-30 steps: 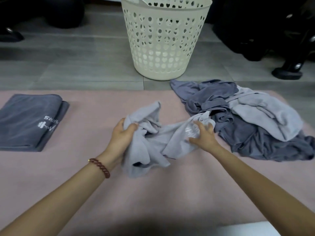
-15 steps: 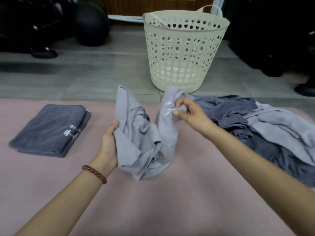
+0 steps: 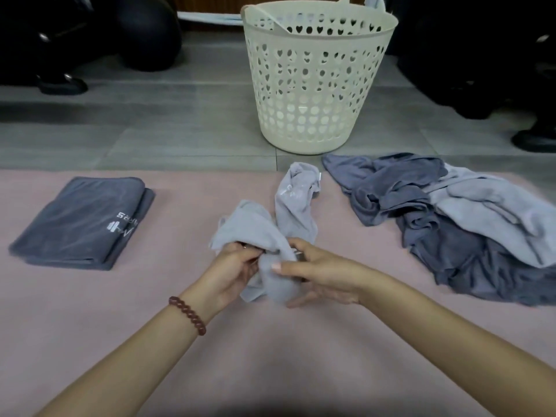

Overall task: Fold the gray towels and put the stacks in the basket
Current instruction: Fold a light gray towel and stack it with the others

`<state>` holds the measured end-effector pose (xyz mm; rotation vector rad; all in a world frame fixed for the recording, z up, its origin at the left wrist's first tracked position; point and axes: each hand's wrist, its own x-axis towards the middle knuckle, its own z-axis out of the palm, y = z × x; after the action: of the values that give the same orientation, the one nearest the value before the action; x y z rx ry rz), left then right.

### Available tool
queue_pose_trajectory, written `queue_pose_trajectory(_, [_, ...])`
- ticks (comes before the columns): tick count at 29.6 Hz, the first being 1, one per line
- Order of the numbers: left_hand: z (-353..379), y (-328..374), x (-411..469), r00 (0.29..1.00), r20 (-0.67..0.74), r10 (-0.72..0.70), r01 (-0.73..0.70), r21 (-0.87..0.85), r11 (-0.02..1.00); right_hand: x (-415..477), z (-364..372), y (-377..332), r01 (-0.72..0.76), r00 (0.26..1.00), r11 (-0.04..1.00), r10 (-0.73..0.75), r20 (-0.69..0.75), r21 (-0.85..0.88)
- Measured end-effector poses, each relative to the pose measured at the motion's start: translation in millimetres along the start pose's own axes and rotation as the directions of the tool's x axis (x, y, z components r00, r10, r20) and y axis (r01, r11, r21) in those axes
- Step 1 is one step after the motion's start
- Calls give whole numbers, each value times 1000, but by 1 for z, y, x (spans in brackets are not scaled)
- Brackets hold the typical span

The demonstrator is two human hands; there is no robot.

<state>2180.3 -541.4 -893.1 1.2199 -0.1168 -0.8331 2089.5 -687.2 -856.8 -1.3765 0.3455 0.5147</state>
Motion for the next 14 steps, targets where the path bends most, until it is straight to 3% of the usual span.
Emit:
queue_pose_trajectory(4, [-3,-3,-10,991,118,-69,57,104,993,3,-24,11,104,963,991,-79,-257,87])
queue_pose_trajectory(6, [-8,-6,-11,999,1,-42,41,166,985,-1,-37,13,165,941,984,-138,-309,61])
queue_pose_trajectory(8, [-13,-13,-8,984,-138,117,-68,316,946,-8,-43,12,190,935,980,-196,-296,-49])
queue_pose_trajectory(9, [-18,-15,-4,964,-152,217,-130,441,888,-12,-44,11,195,939,977,-212,-271,-90])
queue_pose_trajectory(11, [-26,-20,7,945,-18,327,-216,717,663,-16,-46,9,199,952,973,-219,-214,-114])
queue_pose_trajectory(12, [-28,-22,11,942,73,328,-257,787,561,-18,-46,8,199,958,975,-216,-190,-102])
queue_pose_trajectory(14, [-25,-25,16,915,193,355,-354,808,471,-18,-47,9,192,963,977,-206,-172,-93])
